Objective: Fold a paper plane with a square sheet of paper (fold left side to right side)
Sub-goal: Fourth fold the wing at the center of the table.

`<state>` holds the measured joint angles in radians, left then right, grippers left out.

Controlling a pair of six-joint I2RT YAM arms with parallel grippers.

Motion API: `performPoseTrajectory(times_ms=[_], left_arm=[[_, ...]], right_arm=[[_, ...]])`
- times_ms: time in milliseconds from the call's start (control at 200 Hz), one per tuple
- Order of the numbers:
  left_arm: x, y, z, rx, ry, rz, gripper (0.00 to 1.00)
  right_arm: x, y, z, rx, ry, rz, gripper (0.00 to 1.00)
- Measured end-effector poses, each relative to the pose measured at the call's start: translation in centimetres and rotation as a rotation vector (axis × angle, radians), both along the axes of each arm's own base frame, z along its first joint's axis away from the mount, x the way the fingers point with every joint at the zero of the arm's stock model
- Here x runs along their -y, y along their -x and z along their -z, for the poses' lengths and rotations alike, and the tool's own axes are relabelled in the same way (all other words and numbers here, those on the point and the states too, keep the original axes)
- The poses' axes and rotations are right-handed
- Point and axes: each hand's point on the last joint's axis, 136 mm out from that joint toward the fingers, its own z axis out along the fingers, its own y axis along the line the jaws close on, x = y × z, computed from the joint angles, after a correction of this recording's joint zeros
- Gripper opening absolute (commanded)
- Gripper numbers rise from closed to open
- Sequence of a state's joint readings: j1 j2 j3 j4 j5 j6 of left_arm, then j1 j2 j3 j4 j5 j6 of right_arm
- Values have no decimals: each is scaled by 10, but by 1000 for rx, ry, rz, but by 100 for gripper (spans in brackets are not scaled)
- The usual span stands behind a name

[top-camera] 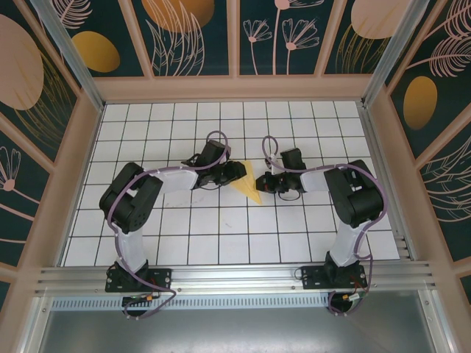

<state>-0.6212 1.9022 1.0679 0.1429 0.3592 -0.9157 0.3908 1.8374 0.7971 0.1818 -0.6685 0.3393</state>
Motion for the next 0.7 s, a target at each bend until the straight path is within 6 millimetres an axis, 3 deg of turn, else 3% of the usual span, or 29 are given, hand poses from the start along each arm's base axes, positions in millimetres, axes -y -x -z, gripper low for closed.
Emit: performPoseTrajectory(times_ms=[210,400,701], left_arm=[[20,-6,-11,7,56,57,31],[32,-11,10,-26,53,88,31],[26,-11,32,-46,-9,86,31]], right_arm=[[0,0,1,-1,5,1,5],[0,0,1,-1,6,1,5],[0,0,1,-3,12,2,6]])
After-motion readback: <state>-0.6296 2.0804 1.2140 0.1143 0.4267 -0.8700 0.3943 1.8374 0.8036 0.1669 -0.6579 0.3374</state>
